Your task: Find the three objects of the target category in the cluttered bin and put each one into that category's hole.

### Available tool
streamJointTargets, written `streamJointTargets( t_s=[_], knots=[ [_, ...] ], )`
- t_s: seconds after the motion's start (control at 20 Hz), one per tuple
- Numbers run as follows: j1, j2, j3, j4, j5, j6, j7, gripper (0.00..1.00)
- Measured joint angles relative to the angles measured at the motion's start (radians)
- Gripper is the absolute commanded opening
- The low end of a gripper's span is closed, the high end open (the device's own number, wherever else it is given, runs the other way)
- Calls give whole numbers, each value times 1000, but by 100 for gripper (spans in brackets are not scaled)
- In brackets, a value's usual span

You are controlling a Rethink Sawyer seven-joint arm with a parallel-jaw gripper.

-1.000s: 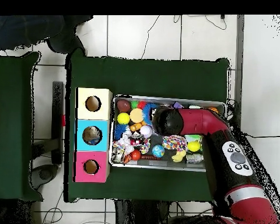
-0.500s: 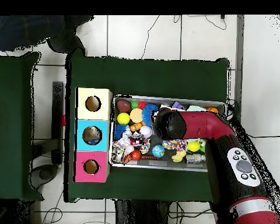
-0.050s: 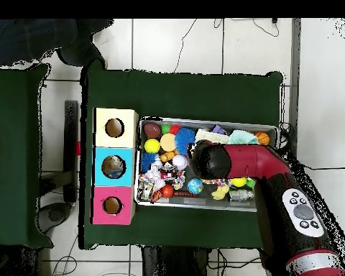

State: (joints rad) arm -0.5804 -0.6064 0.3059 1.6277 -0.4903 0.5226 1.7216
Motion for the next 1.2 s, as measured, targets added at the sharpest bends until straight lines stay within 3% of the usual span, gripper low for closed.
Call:
streamJointTargets(
  t_s=[0.6, 1.2],
  knots=[
    [-23, 9, -25, 58, 0, 0, 0, 100],
    [14, 118, -72, 63, 1, -66, 0, 100]
  ],
)
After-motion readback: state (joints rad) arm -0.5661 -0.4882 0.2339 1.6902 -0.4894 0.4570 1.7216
